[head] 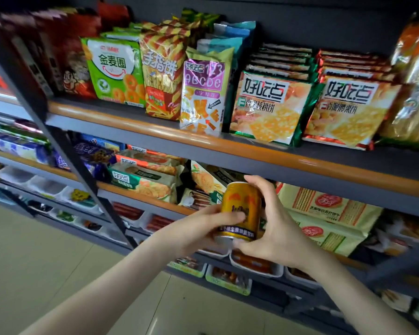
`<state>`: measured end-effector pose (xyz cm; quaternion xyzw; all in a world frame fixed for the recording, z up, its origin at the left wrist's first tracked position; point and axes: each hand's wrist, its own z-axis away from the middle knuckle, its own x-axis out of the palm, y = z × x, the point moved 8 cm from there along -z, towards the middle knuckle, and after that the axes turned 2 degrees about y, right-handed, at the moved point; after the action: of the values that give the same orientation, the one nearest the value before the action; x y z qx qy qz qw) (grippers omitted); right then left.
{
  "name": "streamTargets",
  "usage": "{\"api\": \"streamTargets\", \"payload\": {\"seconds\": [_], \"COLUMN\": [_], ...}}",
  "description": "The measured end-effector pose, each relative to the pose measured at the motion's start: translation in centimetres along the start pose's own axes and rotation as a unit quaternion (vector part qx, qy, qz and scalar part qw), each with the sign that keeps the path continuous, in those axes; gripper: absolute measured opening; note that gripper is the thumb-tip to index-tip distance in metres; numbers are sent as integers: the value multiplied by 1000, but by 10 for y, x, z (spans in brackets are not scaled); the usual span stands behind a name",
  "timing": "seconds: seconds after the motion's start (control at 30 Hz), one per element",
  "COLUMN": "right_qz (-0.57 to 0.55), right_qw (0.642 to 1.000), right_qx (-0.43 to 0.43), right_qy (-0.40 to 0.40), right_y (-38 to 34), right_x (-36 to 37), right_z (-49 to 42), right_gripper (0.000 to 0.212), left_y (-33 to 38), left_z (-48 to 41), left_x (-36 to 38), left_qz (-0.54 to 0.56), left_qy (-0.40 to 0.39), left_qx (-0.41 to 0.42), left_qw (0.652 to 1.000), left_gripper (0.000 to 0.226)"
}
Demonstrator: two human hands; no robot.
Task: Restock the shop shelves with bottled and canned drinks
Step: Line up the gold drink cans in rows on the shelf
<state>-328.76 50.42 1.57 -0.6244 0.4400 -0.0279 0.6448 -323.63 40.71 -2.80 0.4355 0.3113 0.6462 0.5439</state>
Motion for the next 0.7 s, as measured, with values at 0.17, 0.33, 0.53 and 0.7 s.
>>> {"api": "streamTargets", "payload": {"seconds": [0.17, 0.33, 0.53, 0.7], "right_qz": [108, 5, -99, -183], "right_qw": [993, 997, 991, 980], "right_qx": [-29, 16, 53, 77], "right_qy": [-29, -82, -75, -20], "right_y": [-6, 9, 25, 27], "right_x": [6, 3, 4, 3], "right_z": [-4, 2, 12, 12], "right_gripper": [115, 112, 106, 96], "left_y": [7, -10, -19, -23], "left_z": [-5, 0, -5, -12], "left_x": [2, 21, 26, 29], "left_qz": [-125, 71, 258, 275], "left_qy": [110, 45, 18, -6], "left_qx": [26, -58, -122, -135], "left_qw": [986, 995, 958, 952], "left_gripper": [81, 48, 50, 60]}}
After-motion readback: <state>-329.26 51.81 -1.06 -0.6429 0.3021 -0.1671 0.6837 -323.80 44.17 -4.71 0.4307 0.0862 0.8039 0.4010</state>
